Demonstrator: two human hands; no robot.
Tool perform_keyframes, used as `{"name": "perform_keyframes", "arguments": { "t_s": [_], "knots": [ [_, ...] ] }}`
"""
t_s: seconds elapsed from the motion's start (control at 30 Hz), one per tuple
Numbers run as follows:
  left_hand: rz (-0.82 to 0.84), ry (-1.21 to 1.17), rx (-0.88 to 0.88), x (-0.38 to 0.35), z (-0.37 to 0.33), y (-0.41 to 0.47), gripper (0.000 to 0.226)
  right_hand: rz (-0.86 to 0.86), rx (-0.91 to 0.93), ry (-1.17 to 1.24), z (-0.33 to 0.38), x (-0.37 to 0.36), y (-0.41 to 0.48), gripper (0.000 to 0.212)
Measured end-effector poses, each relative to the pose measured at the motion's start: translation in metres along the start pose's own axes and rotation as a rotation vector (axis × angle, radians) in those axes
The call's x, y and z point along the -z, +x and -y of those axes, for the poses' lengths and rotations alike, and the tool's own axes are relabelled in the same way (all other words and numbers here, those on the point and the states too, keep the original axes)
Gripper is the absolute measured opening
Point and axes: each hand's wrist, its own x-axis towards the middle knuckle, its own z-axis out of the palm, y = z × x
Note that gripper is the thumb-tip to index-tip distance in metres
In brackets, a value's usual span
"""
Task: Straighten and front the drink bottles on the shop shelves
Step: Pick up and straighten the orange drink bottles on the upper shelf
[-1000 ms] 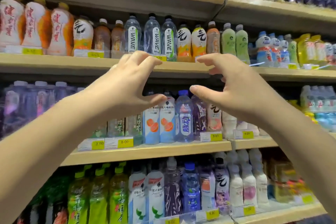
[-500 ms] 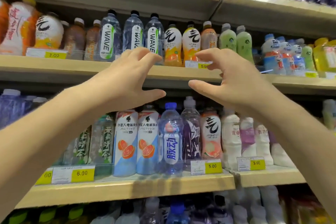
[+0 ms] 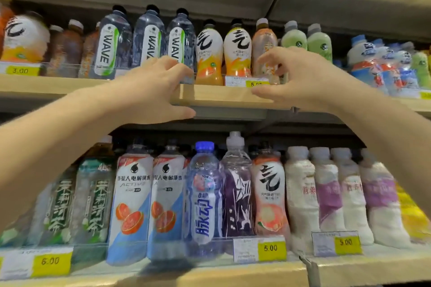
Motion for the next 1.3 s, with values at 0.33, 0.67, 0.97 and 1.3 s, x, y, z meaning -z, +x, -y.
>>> {"name": "perform_keyframes", "arguments": {
  "t_s": [0.33, 0.67, 0.97, 1.3],
  "knots": [
    [-0.062, 0.009, -0.118, -0.017, 0.01, 0.019, 0.093, -0.036, -0.087, -0.014, -0.03, -0.01, 0.058, 0.079],
    [-0.16, 0.103, -0.142, -0.027, 0.004, 0.012, 0.092, -0.19, -0.282, -0.081, -0.044, -0.016, 0.11, 0.066],
    [-0.172, 0.109, -0.158, -0.029, 0.007, 0.012, 0.088, -0.162, -0.351, -0.229, -0.04, -0.027, 0.125, 0.08],
    [-0.194, 0.103, -0.169, -0.033, 0.011, 0.013, 0.083, -0.209, -0.46, 0.103, -0.041, -0.015, 0.123, 0.053]
  ]
}}
